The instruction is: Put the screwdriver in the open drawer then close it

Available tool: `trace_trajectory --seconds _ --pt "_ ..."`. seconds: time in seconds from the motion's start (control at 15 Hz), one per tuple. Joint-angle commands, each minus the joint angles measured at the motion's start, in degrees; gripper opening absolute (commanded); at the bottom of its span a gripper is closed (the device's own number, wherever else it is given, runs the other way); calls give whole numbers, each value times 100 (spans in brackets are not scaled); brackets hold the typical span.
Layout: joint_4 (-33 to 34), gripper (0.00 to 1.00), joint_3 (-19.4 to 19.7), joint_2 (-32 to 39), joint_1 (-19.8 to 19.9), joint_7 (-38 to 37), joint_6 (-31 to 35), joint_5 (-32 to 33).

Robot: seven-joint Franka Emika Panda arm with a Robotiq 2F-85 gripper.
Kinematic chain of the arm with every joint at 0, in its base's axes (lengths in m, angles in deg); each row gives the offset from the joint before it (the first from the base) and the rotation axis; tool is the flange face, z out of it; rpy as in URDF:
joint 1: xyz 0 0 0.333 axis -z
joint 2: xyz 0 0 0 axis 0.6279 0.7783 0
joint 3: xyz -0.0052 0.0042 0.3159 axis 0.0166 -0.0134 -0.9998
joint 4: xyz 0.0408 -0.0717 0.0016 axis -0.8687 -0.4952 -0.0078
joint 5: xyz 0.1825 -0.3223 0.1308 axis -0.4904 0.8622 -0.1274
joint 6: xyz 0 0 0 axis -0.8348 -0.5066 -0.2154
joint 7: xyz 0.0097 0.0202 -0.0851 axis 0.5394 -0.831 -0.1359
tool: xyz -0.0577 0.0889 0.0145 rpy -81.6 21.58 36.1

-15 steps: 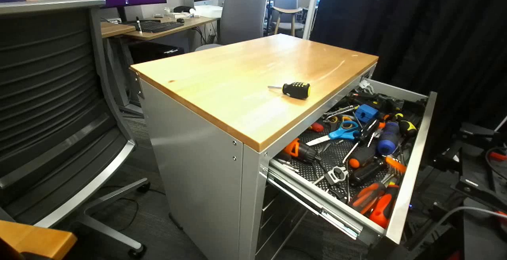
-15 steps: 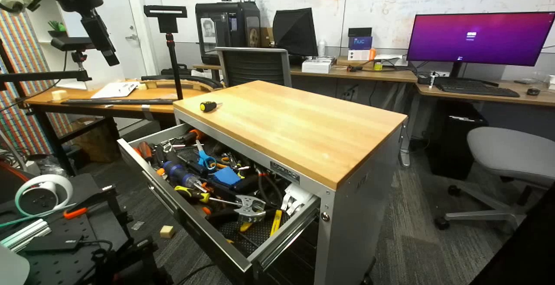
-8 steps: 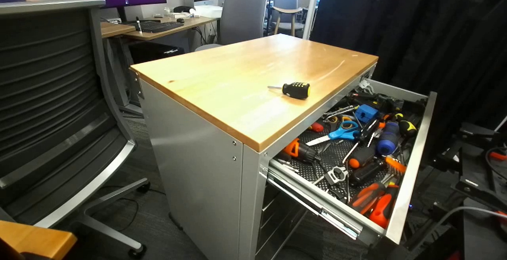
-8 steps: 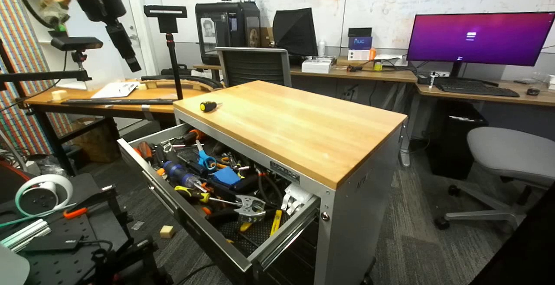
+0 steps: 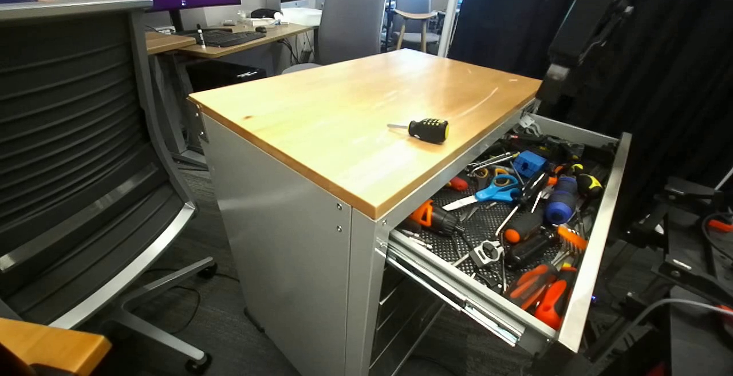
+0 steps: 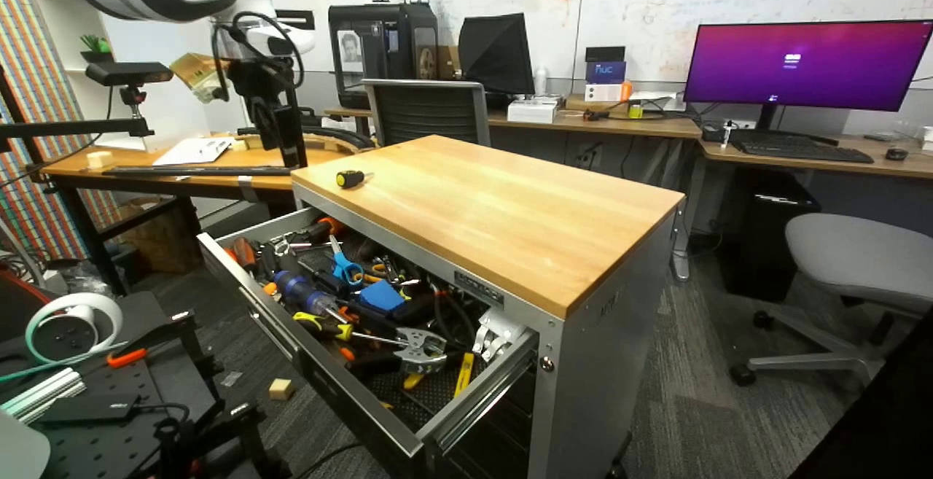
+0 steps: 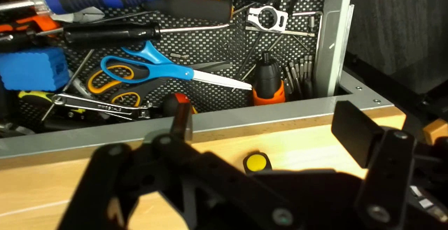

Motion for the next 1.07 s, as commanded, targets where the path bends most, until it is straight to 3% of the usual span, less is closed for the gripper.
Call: trace_trajectory --seconds 0.0,0.27,0.53,0.6,0.73,1.0 --pt "1209 100 94 1481 -59 -375 0 1234" --pt "2431 100 489 2730 -562 -745 -78 2336" --pt "3311 100 1012 3520 -1135 -813 -157 2646" --pt "3434 75 1160 3631 -1278 -883 -164 2732" --pt "3619 68 1405 3786 -1504 -983 -174 2843" --pt "3563 35 1690 3709 -1728 -1211 -242 2829"
